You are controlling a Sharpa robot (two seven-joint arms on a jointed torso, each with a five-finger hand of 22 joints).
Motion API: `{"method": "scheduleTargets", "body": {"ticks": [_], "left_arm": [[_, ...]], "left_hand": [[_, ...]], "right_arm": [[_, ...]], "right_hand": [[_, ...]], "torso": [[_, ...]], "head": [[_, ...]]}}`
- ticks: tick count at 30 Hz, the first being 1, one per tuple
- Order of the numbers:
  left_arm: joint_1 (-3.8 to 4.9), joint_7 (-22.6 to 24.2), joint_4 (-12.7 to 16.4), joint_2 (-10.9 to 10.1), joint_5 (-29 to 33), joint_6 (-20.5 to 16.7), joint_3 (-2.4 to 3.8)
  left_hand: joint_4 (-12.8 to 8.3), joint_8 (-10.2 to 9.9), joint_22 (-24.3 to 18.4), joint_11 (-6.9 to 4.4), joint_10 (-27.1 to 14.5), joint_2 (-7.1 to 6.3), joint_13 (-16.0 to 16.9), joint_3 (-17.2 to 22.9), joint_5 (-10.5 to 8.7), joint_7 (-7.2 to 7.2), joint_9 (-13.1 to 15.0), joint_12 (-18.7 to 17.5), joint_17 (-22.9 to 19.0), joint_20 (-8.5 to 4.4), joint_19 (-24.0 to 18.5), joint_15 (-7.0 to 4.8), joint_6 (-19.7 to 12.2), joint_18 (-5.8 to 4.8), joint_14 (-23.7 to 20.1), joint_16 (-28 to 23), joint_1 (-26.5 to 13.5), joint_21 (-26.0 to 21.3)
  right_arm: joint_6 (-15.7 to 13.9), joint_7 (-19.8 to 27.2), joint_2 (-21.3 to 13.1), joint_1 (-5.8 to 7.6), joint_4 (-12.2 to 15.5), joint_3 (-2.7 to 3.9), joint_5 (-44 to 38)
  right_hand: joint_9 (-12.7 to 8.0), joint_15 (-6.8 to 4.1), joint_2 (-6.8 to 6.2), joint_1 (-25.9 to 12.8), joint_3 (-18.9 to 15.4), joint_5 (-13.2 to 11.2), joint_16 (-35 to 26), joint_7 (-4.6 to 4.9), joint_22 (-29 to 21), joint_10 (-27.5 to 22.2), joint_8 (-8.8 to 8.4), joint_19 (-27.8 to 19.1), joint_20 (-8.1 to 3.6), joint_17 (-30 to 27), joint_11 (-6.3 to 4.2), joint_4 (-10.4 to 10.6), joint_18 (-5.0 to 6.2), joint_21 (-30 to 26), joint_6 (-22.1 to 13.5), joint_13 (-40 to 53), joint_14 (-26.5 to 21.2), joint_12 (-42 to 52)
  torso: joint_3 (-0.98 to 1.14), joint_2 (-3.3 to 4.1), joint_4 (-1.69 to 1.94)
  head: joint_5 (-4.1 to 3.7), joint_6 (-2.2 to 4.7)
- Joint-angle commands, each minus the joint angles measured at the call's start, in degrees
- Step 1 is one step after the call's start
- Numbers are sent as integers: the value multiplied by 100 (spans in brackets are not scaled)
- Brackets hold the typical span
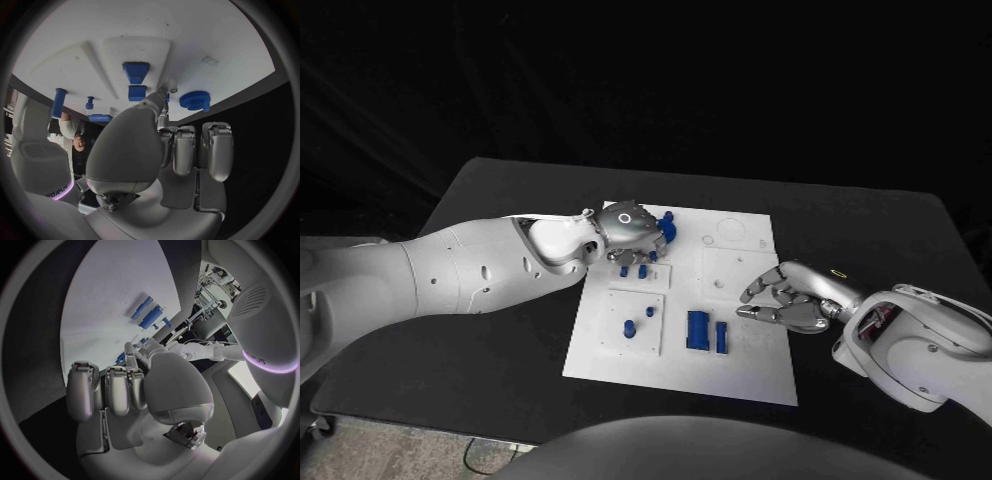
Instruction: Assemble the parts on the task board
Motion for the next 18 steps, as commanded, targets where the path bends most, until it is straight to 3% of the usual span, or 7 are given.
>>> {"method": "scheduleTargets", "body": {"ticks": [1, 6, 12, 18], "left_arm": [[0, 228, 122, -80, 1020, -435, 8], [1, 456, 240, -245, 2459, -464, 15], [2, 765, 273, -446, 4107, -108, 17], [4, 865, 301, -606, 4654, 100, 14]], "left_hand": [[-24, 34, 1510, -25, 609, 14, 1505, -11, 18, -4, 24, 13, 1509, -52, 584, -33, 58, -87, 583, 14, -49, 13], [-22, 39, 1510, -24, 609, 27, 1505, -38, 102, 80, 57, 13, 1509, -64, 584, -42, 42, -87, 583, 14, -65, 13], [38, -39, 1510, -5, 609, 61, 1505, -184, 295, 176, 84, 13, 1509, -56, 584, -37, -102, -87, 583, 14, -154, 13], [78, -89, 1510, 2, 609, 81, 1505, -251, 312, 199, 86, 13, 1509, -48, 584, -30, -171, -87, 583, 14, -188, 13]], "right_arm": [[63, -39, -6, -8, -13, 1, 13], [89, -51, -1, -12, -28, 1, 19], [129, -73, 6, -16, -47, 1, 23], [147, -86, 15, -21, -64, 0, 35]], "right_hand": [[6, 48, -1, 58, -18, -22, -24, -7, 1220, 602, 27, 229, 30, 541, 11, -9, -42, -38, 53, 1508, 424, 22], [7, 48, -1, 57, -20, -25, -27, -8, 1219, 602, 28, 228, 30, 537, 10, -8, -41, -41, 56, 1508, 423, 22], [10, 47, -2, 56, -24, -39, -29, -8, 1218, 602, 29, 227, 30, 532, 10, -8, -41, -44, 59, 1508, 422, 22], [10, 47, -2, 56, -24, -41, -29, -9, 1217, 602, 29, 226, 30, 532, 10, -7, -41, -45, 59, 1508, 422, 22]], "torso": [[0, -6, 9], [-1, -4, 6], [-2, -9, 8], [0, -11, 8]], "head": [[-3, 0], [6, 0], [11, 0], [33, 0]]}}
